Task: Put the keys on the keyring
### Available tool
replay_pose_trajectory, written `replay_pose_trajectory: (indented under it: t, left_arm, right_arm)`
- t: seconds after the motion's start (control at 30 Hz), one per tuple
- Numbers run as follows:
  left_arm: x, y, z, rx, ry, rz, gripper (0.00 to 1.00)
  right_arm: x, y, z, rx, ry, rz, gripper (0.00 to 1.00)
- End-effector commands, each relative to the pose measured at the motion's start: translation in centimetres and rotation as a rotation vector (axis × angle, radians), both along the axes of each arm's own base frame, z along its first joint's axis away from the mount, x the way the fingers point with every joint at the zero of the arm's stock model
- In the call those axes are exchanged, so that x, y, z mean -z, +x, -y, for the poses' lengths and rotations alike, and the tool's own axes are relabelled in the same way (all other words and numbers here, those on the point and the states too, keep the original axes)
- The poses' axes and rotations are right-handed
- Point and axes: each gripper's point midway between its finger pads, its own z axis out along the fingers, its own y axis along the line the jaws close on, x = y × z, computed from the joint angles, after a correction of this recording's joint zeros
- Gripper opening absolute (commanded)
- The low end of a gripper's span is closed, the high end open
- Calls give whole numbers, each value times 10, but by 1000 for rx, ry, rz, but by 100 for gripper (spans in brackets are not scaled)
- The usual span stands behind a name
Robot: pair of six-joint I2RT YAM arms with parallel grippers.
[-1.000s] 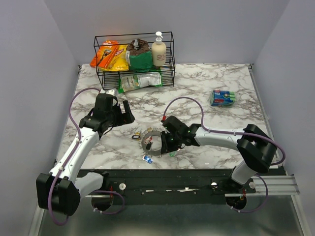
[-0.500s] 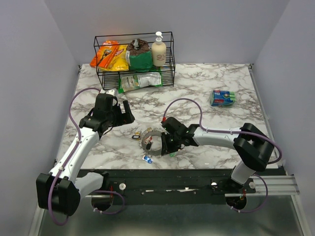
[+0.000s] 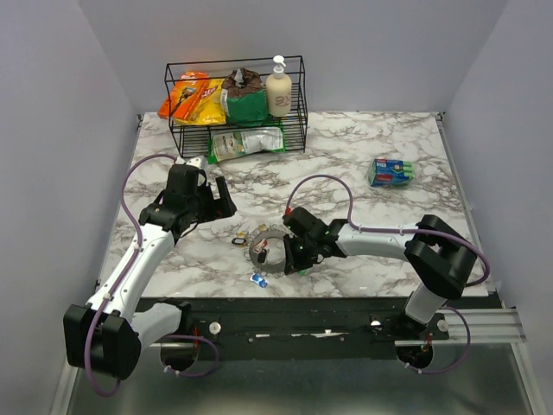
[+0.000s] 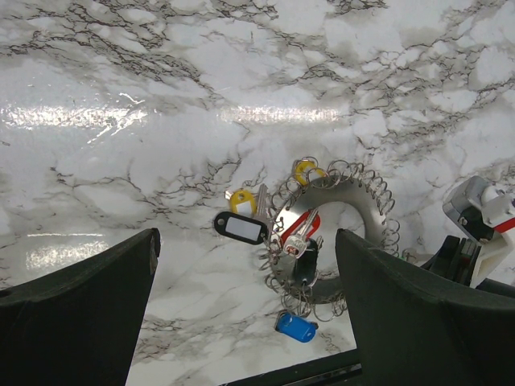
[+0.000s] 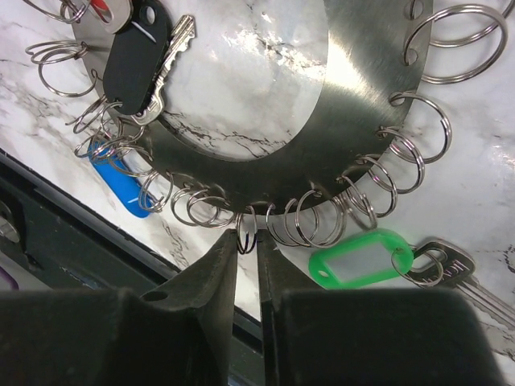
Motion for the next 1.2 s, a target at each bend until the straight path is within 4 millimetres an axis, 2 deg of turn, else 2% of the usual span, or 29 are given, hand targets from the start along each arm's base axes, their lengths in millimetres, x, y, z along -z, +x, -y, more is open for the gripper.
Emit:
replay_pose_trajectory:
  t: [0.0,0.13,0.33,0.43,0.63,0.77,0.87,0.97,1.17]
  left_arm:
    - [-5,2,-5,-9,20,24,99]
    - [-6,2,-6,-12,21,27,99]
    - [-8,-1,-8,-13,28,32,99]
    - [-10,-1,-8,-15,28,40,99]
    - [-17,0,-8,-2,34,67,99]
    - [-25,2,-11,1,53,89,99]
    - [-31,5,-11,7,60,108,99]
    - [-34,6,-11,7,59,114,99]
    - [-41,6,-12,11,62,133,99]
  right_arm:
    - [7,-5,-1,-1,-7,-19,21]
    - [9,-4,-1,5,-9,-18,19]
    - [1,0,-3,8,9,12,3]
    - [-2,2,-1,0,9,36,1]
    - [-20,8,-2,-54,42,118,1]
    - [-40,20,-7,-124,49,202,1]
    - [-44,18,-8,-204,30,213,1]
    - [-55,20,-9,-213,26,218,1]
    - [-93,30,-8,-291,70,369,1]
